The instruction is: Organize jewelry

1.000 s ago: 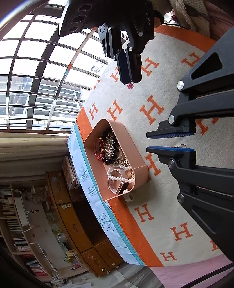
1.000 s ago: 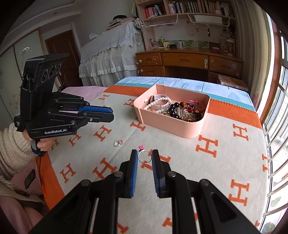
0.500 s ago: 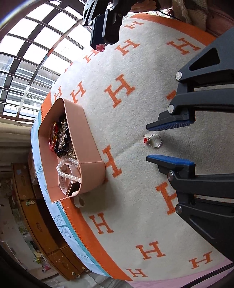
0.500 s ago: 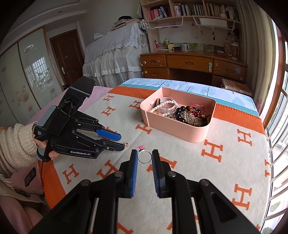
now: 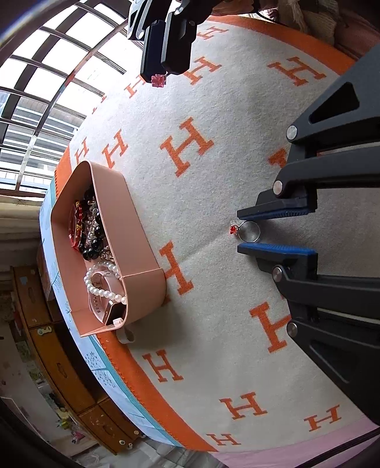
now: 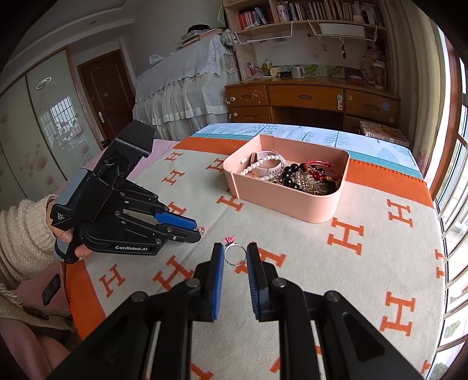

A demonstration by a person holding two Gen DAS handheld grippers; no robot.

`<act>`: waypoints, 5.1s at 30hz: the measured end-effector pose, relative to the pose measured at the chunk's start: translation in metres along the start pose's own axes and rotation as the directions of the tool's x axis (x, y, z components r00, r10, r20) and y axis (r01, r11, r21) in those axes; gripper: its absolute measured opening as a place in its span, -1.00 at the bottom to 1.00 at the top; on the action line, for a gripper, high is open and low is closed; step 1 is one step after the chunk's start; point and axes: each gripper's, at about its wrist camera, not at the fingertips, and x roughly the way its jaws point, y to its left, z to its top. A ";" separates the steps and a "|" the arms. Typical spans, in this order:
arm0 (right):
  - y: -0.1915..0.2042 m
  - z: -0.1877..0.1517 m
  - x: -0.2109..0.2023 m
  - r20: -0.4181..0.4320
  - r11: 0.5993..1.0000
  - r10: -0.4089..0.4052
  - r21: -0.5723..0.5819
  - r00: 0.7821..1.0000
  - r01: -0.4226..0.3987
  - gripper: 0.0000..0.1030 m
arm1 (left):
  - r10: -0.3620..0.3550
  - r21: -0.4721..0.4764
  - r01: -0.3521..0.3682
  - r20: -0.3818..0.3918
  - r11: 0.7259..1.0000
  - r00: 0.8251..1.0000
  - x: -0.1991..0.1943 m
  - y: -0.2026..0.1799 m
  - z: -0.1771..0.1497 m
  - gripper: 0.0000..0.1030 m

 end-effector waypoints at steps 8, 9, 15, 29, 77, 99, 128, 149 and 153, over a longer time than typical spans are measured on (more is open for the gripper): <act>-0.001 0.016 -0.004 0.029 1.000 -0.003 -0.008 1.000 0.003 -0.69 | -0.005 0.005 0.004 0.100 1.000 0.995 -0.034 -0.009 0.023 -0.74; -0.001 0.021 -0.004 0.036 1.000 -0.004 -0.009 0.999 0.005 -0.69 | -0.004 0.006 0.003 0.118 1.000 0.993 -0.040 -0.010 0.029 -0.74; -0.011 0.063 -0.002 0.089 1.000 -0.001 0.030 0.996 -0.002 -0.69 | 0.031 -0.036 -0.024 0.206 0.999 0.978 -0.061 -0.004 0.068 -0.74; -0.078 0.152 0.091 -0.029 0.962 -0.075 0.260 0.997 0.080 -0.68 | 0.070 -0.293 -0.026 0.139 0.956 0.988 -0.021 0.052 0.124 -0.64; 0.022 0.026 -0.076 -0.004 0.892 -0.320 0.334 0.947 0.303 -0.10 | 0.431 -0.501 -0.293 0.182 0.814 0.884 -0.163 -0.055 -0.009 0.98; 0.047 0.012 -0.111 0.074 0.882 -0.385 0.323 0.920 0.343 0.24 | 0.425 -0.502 -0.266 0.235 0.823 0.874 -0.191 -0.086 -0.022 0.98; 0.049 0.013 -0.116 0.073 0.879 -0.402 0.310 0.913 0.362 0.24 | 0.429 -0.504 -0.270 0.230 0.820 0.874 -0.194 -0.088 -0.027 0.98; 0.049 0.010 -0.112 0.063 0.878 -0.400 0.311 0.915 0.362 0.23 | 0.417 -0.506 -0.261 0.224 0.822 0.881 -0.192 -0.088 -0.031 0.98; 0.049 0.008 -0.112 0.061 0.878 -0.400 0.312 0.915 0.363 0.24 | 0.417 -0.506 -0.261 0.222 0.822 0.881 -0.190 -0.087 -0.032 0.98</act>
